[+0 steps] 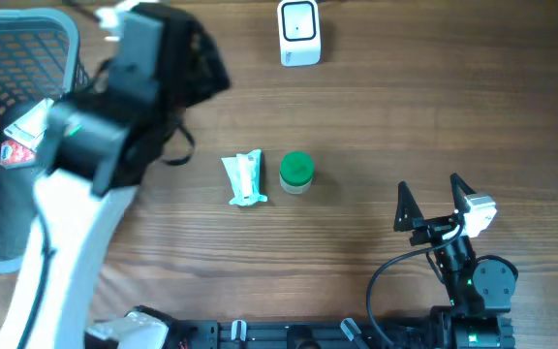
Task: Scan the item barcode
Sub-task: 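Place the wet-wipe pack on the table left of the jar, then reach into the basket and grasp the white box with the left gripper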
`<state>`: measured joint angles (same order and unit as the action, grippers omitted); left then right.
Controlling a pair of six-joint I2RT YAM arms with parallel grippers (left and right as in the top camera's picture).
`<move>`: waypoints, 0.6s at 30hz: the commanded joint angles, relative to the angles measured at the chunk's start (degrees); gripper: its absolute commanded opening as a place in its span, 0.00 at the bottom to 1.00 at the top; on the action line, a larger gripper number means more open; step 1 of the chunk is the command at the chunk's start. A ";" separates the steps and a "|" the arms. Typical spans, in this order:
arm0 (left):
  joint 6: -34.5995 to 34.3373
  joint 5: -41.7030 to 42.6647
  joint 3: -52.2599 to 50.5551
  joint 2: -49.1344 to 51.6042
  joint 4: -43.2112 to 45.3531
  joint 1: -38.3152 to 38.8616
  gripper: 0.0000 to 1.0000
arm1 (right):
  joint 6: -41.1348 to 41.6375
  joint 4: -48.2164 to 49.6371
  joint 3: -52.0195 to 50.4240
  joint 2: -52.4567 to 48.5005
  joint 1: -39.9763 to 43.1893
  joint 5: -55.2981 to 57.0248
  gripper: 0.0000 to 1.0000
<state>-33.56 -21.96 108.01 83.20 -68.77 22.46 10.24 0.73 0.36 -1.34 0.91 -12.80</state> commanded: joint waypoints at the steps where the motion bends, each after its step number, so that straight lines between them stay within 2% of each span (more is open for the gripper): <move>1: -6.80 -16.87 0.44 -3.43 -0.33 -10.45 1.00 | 0.39 0.22 -0.04 0.04 -0.31 0.59 1.00; 3: -11.50 -15.06 0.44 -3.28 -1.40 -20.09 1.00 | 0.42 0.22 -0.04 0.04 -0.31 0.59 1.00; 4: -12.35 -9.53 0.28 -2.62 -1.31 -27.58 1.00 | 0.39 0.22 -0.04 0.04 -0.31 0.59 1.00; 7: -12.31 6.32 0.22 0.59 -1.42 -43.19 1.00 | 0.39 0.22 -0.04 0.04 -0.31 0.59 1.00; 9: -11.85 13.68 -0.17 5.62 -1.57 -53.42 1.00 | 0.39 0.22 -0.04 0.04 -0.31 0.59 1.00; 12: -10.14 13.79 -0.17 13.16 -1.77 -58.36 1.00 | 0.39 0.22 -0.04 0.04 -0.31 0.59 1.00; 17: -10.73 13.84 -0.17 24.46 -0.68 -58.14 1.00 | 0.39 0.22 -0.04 0.04 -0.31 0.59 1.00; 18: -12.76 13.77 -0.17 26.88 -0.68 -57.92 1.00 | 0.39 0.22 -0.04 0.04 -0.31 0.59 1.00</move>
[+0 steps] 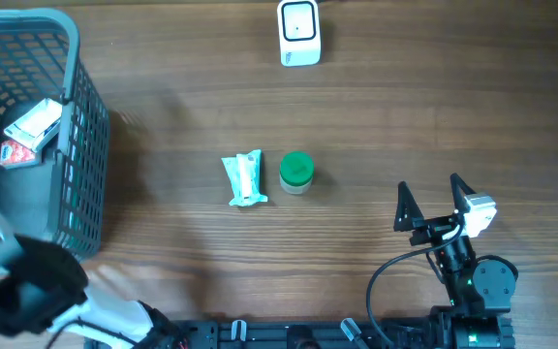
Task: Scan the item barcode
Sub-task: 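Reach into the basket and grasp the white box with the left gripper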
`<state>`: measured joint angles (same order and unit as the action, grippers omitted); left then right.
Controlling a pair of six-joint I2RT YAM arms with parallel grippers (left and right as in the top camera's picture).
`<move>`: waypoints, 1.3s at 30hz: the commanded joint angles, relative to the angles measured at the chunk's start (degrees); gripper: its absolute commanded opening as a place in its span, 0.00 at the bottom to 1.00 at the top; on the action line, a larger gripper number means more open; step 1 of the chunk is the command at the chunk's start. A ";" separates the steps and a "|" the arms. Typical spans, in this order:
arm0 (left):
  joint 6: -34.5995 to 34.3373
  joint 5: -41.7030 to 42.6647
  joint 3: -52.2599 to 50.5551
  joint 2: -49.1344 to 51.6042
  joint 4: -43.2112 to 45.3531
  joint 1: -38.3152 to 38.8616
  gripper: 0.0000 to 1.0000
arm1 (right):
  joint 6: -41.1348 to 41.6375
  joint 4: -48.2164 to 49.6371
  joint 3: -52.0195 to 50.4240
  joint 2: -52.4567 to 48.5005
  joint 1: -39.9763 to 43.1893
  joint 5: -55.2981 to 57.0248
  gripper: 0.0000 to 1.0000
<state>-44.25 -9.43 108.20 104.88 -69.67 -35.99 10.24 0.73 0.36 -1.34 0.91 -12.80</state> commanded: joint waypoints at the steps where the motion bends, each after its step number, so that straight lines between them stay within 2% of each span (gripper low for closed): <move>1: -5.20 1.27 -0.37 7.45 0.24 0.74 1.00 | 0.42 0.22 -0.04 0.04 -0.31 0.59 1.00; 3: -9.07 1.29 -0.37 10.95 0.87 0.81 1.00 | 0.39 0.22 -0.04 0.04 -0.31 0.59 1.00; 8: -8.92 1.29 -0.37 17.97 4.76 0.85 1.00 | 0.37 0.22 -0.04 0.04 -0.31 0.61 1.00; 16: -8.48 1.51 -0.37 21.27 9.66 1.64 0.99 | 0.39 0.22 -0.04 0.04 -0.31 0.59 1.00; 20: -5.62 1.51 -0.37 21.57 12.55 3.19 0.88 | 0.39 0.22 -0.04 0.04 -0.31 0.59 1.00; 24: -5.68 1.49 -0.37 21.59 13.60 4.52 0.76 | 0.39 0.22 -0.04 0.04 -0.31 0.59 1.00; 32: -5.66 -1.51 -1.14 21.68 12.39 4.70 0.77 | 0.39 0.22 -0.04 0.04 -0.31 0.59 1.00; 33: -5.66 -1.51 -1.36 21.68 12.22 4.70 0.76 | 0.39 0.22 -0.04 0.04 -0.31 0.59 1.00; 34: -5.66 -1.51 -1.57 21.68 11.76 4.70 0.69 | 0.39 0.22 -0.04 0.04 -0.31 0.59 1.00; 35: -5.66 -1.53 -1.97 21.68 11.58 4.70 0.67 | 0.42 0.22 -0.04 0.04 -0.31 0.59 1.00; 39: -5.68 -1.51 -5.16 21.68 13.14 4.70 0.67 | 0.42 0.22 -0.04 0.04 -0.31 0.59 1.00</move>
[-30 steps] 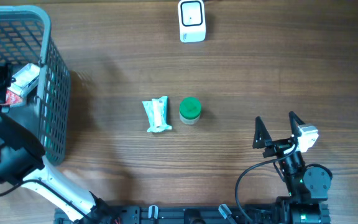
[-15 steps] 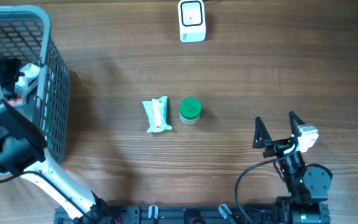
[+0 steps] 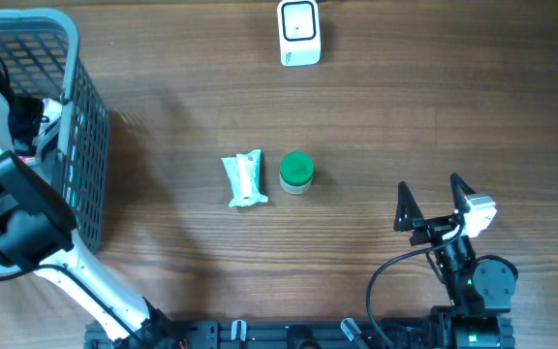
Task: Scan the item barcode
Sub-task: 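Reach into the basket and grasp the white box with the left gripper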
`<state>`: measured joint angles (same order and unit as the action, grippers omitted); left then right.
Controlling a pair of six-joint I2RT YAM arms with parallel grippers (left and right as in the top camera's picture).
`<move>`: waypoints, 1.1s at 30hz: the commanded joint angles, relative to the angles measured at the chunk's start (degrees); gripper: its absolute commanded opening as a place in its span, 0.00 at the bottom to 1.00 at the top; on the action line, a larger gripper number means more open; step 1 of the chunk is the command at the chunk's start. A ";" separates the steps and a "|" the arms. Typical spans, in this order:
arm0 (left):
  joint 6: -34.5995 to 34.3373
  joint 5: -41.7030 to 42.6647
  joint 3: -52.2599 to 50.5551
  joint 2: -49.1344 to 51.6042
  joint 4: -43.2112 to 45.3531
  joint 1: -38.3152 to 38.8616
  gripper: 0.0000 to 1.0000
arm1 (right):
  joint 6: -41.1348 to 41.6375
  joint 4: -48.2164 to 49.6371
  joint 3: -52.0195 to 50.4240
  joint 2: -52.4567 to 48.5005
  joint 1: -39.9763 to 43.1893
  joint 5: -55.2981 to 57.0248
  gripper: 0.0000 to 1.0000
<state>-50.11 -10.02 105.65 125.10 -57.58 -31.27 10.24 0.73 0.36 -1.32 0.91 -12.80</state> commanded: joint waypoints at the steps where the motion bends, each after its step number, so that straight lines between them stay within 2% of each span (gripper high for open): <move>1: 0.17 -0.94 -4.61 1.49 3.13 -0.02 0.67 | 0.39 0.22 -0.04 0.02 -0.31 0.59 1.00; 3: 0.20 -0.92 -6.60 1.49 5.73 -0.02 0.64 | 0.39 0.22 -0.07 0.02 -0.31 0.59 1.00; 6: 0.22 0.00 -7.23 1.49 8.17 0.00 0.31 | 0.42 0.22 -0.04 0.02 -0.31 0.59 1.00; 10: 0.20 0.20 -7.23 1.49 8.79 0.00 0.04 | 0.39 0.22 -0.04 0.02 -0.31 0.59 1.00; 16: 0.44 3.67 -5.53 -0.55 8.72 -0.02 0.04 | 0.39 0.22 -0.04 0.02 -0.31 0.59 1.00; 21: 0.44 5.31 -4.98 -8.66 8.07 -0.02 0.04 | 0.39 0.22 -0.04 0.02 -0.31 0.59 1.00; 25: 1.36 5.25 -5.01 -15.21 5.20 -0.02 0.04 | 0.42 0.22 -0.04 0.02 -0.31 0.59 1.00; 33: 1.97 5.29 -5.01 -17.20 -1.49 -0.02 0.04 | 0.39 0.22 -0.04 0.02 -0.31 0.59 1.00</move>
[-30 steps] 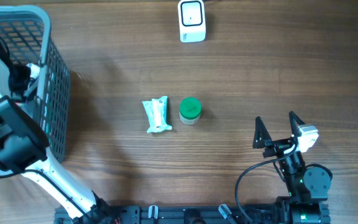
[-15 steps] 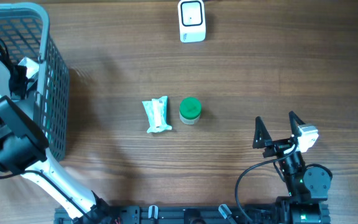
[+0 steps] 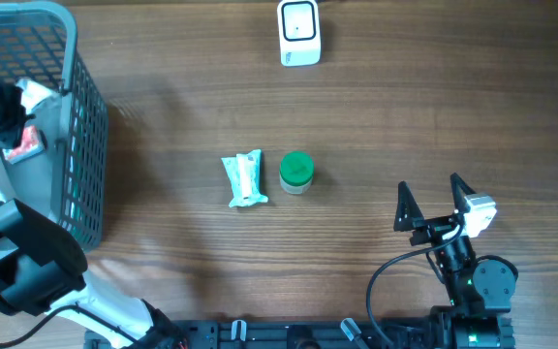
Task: Scan the item barcode
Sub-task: 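Reach into the basket and grasp the white box with the left gripper, then carry the white box and set it right of the jar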
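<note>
In the overhead view, the white barcode scanner [image 3: 298,33] stands at the far edge of the table. At mid-table lie a pale green and white packet [image 3: 244,179] and a small jar with a green lid [image 3: 296,171]. My left arm reaches into the grey mesh basket [image 3: 83,145] at the far left. Its gripper [image 3: 6,105] is a dark shape beside a white and red carton [image 3: 29,141]. Whether the fingers hold it cannot be made out. My right gripper [image 3: 432,197] rests open at the near right, with nothing between its fingers.
The basket's tall mesh walls surround the left gripper. The right arm's black cable [image 3: 390,271] loops on the table by its base. Bare wooden table [image 3: 434,107] lies between the scanner, the two middle items and the right gripper.
My left gripper has shifted a little further back and left inside the basket. The white part of the carton now shows higher up beside it. The right arm, packet and jar have not moved.
At first my left arm was high over the table next to the basket. Then it was low at the near left corner, leaving the carton in the basket in plain view. After that it reached into the basket, and now its gripper is at the carton.
</note>
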`<state>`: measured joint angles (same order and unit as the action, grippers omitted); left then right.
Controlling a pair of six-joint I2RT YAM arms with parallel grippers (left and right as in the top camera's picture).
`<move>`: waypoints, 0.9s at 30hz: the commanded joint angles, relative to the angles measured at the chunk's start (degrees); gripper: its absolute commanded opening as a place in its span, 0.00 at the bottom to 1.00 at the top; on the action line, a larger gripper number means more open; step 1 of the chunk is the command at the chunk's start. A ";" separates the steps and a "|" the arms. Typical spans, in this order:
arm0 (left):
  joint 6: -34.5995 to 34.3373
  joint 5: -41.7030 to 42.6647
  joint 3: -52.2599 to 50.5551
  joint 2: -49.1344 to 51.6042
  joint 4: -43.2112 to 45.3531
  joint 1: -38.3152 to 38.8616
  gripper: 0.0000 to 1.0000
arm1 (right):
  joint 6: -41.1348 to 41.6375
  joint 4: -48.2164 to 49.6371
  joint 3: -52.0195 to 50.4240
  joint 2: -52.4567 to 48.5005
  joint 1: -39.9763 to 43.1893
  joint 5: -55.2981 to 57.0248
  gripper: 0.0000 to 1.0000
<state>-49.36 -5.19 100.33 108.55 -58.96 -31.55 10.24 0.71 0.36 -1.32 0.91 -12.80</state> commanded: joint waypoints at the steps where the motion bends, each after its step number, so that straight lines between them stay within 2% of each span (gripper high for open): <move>1: 1.22 0.48 0.31 -1.44 -0.11 0.26 0.04 | 0.42 0.24 -0.04 0.02 -0.31 0.59 1.00; 7: 1.18 1.01 0.31 -15.74 0.42 0.28 0.04 | 0.39 0.24 -0.04 0.02 -0.31 0.59 1.00; 11: 1.20 10.01 0.31 -28.68 -0.85 0.39 0.04 | 0.39 0.24 -0.04 0.02 -0.31 0.59 1.00; 14: 1.20 17.05 0.28 -34.60 -2.47 2.71 0.04 | 0.42 0.24 -0.04 0.02 -0.31 0.59 1.00; 17: 1.22 19.08 0.28 -36.68 -4.50 9.68 0.04 | 0.42 0.24 -0.07 0.02 -0.31 0.59 1.00; 20: 1.86 19.08 -1.20 -35.63 -5.57 20.41 0.04 | 0.39 0.24 -0.04 0.02 -0.31 0.59 1.00; 24: 2.69 17.22 -4.13 -31.06 -5.57 34.32 0.04 | 0.42 0.24 -0.04 0.02 -0.31 0.59 1.00; 27: 2.69 14.93 -6.12 -26.93 -4.72 42.03 0.04 | 0.39 0.24 -0.04 0.02 -0.31 0.59 1.00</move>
<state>-48.05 12.03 96.68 77.36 -64.36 2.79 10.24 0.73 0.36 -1.32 0.91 -12.80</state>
